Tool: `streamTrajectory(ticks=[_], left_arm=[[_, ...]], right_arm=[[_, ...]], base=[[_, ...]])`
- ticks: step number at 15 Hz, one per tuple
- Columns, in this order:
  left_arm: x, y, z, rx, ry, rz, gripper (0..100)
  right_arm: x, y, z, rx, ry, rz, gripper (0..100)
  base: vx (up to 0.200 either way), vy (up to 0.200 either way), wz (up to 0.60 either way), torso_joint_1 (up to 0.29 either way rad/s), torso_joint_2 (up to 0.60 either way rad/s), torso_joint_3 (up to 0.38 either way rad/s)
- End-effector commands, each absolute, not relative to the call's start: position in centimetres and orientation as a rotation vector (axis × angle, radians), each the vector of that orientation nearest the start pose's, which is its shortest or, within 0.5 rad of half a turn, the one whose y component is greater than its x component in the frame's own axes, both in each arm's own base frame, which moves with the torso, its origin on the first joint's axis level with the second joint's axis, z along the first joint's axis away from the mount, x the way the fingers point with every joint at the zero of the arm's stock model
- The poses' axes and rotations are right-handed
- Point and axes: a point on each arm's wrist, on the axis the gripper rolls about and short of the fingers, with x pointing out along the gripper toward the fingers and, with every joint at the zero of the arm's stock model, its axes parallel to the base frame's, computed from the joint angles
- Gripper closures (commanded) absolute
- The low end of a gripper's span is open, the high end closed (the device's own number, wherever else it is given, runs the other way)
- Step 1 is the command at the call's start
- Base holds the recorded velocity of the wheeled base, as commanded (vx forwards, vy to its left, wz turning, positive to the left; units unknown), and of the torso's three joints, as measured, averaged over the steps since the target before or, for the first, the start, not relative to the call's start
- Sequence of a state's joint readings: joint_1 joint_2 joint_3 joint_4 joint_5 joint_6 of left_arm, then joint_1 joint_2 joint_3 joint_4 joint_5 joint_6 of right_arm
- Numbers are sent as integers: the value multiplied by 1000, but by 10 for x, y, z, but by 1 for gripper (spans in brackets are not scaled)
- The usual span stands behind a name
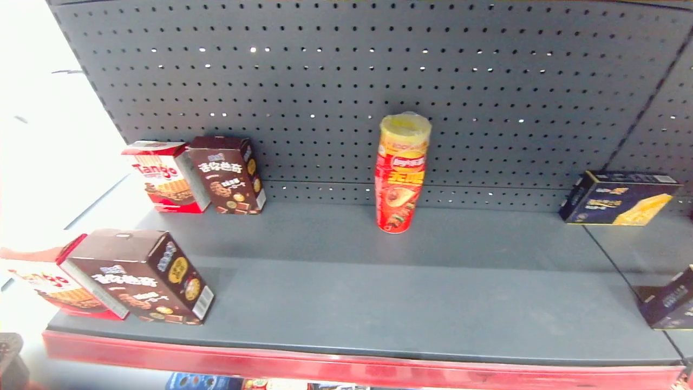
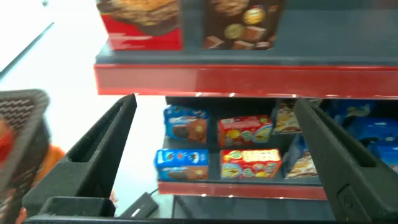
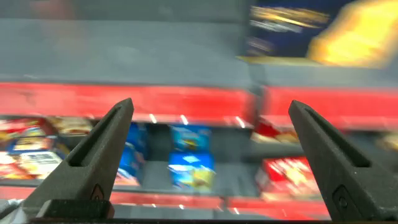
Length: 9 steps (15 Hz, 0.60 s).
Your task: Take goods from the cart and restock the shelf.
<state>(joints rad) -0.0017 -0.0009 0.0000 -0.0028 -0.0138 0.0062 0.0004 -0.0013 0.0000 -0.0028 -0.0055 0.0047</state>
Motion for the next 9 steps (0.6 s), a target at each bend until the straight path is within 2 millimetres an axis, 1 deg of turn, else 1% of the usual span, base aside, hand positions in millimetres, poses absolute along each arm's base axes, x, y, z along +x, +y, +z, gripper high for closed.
streamTrajectory(ticks=[1, 6, 9], left_arm=[[-23, 0, 76, 6, -3, -15, 0], [-23, 0, 76, 6, -3, -15, 0], [-23, 0, 76, 6, -3, -15, 0]], right_arm=[[-23, 0, 76, 5, -3, -6, 0], [-23, 0, 76, 5, -3, -3, 0], [-23, 0, 76, 5, -3, -3, 0]], base=[[0, 0, 600, 17, 7, 2], [0, 0, 600, 5, 4, 1], [0, 0, 0, 0, 0, 0]])
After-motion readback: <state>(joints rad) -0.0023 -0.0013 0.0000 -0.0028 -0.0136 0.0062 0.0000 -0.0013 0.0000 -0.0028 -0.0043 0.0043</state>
